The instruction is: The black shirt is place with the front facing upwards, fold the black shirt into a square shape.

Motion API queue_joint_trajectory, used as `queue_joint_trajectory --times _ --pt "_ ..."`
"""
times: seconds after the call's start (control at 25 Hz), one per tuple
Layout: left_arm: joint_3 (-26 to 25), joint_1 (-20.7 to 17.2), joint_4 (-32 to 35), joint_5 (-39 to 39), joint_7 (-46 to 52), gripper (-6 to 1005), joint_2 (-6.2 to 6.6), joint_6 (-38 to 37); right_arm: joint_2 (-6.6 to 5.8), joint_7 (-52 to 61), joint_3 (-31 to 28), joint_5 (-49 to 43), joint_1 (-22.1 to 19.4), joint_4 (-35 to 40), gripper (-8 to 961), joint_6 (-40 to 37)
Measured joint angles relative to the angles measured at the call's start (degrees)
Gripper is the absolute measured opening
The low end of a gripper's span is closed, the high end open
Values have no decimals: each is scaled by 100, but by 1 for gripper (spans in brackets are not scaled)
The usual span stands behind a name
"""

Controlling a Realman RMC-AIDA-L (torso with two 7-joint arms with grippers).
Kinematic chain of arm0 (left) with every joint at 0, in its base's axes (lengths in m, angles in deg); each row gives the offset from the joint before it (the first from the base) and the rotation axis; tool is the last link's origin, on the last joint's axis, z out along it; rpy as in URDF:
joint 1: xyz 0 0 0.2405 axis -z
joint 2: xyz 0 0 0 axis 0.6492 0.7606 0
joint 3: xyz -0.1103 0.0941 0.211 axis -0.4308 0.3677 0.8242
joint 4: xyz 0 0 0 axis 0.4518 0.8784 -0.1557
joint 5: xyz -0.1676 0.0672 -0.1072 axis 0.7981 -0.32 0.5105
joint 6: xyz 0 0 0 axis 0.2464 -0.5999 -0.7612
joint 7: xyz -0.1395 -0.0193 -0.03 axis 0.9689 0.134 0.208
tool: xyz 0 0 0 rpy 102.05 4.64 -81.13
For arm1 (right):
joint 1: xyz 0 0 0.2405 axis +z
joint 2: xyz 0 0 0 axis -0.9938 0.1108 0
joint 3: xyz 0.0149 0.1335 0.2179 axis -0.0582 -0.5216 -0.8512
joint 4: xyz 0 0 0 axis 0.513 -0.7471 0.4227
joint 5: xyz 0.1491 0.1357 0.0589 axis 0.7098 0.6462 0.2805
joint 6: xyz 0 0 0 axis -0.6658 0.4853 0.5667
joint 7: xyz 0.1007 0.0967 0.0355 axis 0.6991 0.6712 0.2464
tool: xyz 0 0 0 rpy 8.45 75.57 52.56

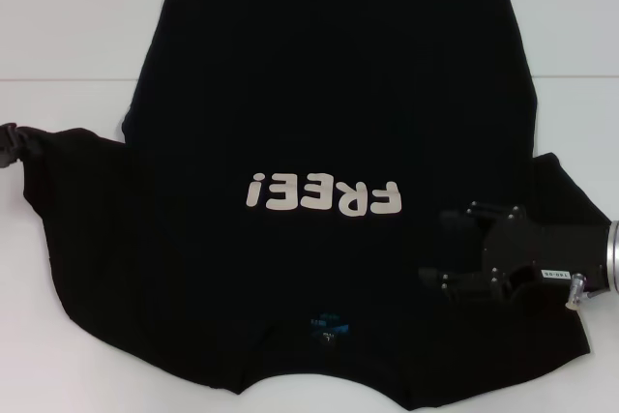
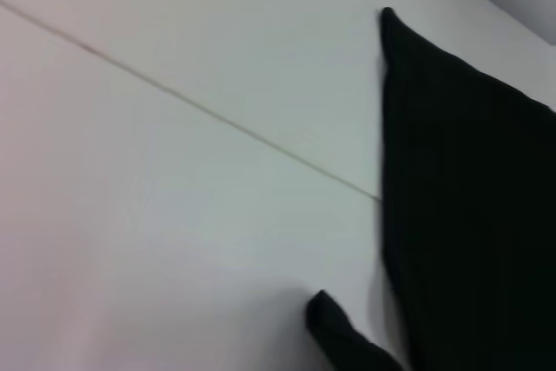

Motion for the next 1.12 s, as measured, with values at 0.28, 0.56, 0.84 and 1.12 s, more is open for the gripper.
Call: queue_joint_trajectory --times 0.28,0.56,0.84,1.12 --pt "-1 47 168 158 229 21 -29 -501 0 5 0 10 1 -19 911 -2" --pt "19 128 250 756 265 28 -230 -1132 1 6 0 10 22 -80 910 -17" --pt "29 216 3 855 229 34 -467 -1254 9 -1 0 57 61 -154 909 -36" --pt "-2 113 -385 1432 0 69 -621 -1030 8 -31 0 94 97 -257 909 5"
